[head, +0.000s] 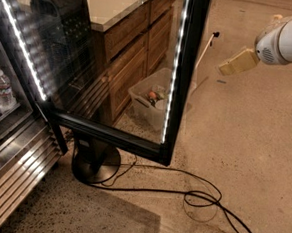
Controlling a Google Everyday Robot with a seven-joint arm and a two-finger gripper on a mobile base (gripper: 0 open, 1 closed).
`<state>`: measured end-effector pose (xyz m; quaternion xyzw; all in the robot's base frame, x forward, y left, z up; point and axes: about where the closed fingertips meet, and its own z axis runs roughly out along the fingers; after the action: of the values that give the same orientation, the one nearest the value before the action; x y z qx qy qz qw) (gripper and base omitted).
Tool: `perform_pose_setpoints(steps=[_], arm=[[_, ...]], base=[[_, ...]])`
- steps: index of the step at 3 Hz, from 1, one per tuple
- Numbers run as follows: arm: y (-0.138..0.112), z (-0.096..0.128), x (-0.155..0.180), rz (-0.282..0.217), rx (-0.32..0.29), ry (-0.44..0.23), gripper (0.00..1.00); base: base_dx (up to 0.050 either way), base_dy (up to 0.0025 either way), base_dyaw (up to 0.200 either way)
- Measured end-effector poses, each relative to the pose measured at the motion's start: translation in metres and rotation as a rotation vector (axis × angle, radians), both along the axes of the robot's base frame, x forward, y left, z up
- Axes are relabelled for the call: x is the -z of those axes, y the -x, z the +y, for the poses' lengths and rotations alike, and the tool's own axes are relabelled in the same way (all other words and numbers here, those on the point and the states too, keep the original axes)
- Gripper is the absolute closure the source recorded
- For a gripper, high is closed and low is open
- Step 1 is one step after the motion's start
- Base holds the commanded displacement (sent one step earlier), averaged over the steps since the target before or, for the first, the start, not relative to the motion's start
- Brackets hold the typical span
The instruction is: Close right fridge door
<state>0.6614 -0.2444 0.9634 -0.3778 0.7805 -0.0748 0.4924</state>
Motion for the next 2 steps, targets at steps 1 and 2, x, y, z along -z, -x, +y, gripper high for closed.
perform_pose_setpoints(steps=[1,2], arm=[[-0.019,-0.01,-0.031,-0.16,0.05,0.017,0.0],[-0.041,-0.019,-0.055,-0.252,0.086,-0.017,0.0]], base=[[0.0,0.0,0.0],[0.0,0.0,0.0]])
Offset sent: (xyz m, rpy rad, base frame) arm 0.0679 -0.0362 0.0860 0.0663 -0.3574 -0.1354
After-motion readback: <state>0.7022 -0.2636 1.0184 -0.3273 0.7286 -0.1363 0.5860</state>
